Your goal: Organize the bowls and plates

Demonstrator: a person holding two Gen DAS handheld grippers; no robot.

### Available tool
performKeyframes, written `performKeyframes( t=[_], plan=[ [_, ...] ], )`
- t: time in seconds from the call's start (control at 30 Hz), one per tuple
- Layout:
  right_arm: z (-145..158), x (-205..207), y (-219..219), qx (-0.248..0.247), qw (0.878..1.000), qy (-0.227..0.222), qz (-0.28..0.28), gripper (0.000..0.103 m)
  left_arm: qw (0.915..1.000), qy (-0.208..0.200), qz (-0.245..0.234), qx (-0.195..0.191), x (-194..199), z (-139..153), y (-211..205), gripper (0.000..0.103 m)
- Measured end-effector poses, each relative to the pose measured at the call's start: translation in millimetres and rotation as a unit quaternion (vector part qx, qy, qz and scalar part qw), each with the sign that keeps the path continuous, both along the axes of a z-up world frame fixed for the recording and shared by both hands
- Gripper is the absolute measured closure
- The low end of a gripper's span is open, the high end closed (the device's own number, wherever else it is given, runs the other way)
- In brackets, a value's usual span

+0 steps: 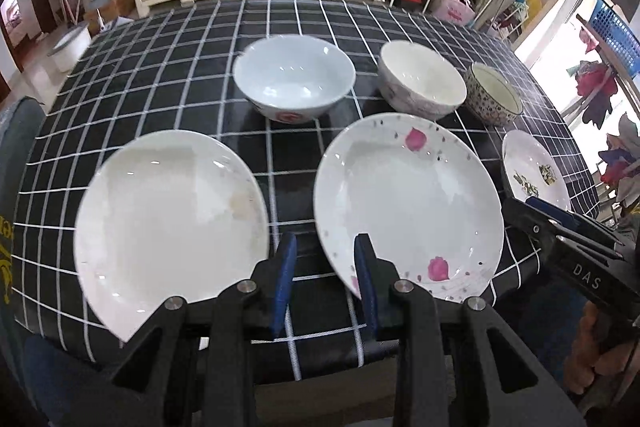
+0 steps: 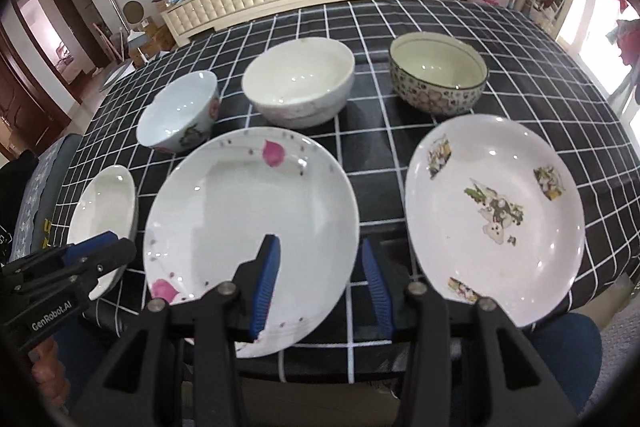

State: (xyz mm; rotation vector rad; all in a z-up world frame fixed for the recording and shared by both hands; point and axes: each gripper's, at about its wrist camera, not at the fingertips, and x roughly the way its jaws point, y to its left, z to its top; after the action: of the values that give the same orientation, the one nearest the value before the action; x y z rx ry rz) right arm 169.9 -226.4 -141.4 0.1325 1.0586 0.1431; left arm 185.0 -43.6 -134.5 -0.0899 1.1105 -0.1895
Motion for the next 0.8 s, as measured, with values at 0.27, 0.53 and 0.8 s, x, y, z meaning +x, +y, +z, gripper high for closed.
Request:
performKeyframes(
  t=[0.27, 0.53, 0.8],
  plan=[
    [-15, 13, -8, 0.008, 1.000, 0.013, 0.004, 0.055, 0.9995, 0.024, -0.008, 0.017, 16, -24, -20, 0.076],
    [-29, 28, -5, 0.000, 1.000, 0.028, 0.013, 0.058, 0.9990, 0.037, -0.006, 0.026, 32, -35, -20, 0.078],
    [-45, 30, -5, 0.001, 0.999, 0.046, 0.009, 0.073, 0.9988, 0.039, 0.009, 0.028, 42, -41, -12, 0.096]
  ],
)
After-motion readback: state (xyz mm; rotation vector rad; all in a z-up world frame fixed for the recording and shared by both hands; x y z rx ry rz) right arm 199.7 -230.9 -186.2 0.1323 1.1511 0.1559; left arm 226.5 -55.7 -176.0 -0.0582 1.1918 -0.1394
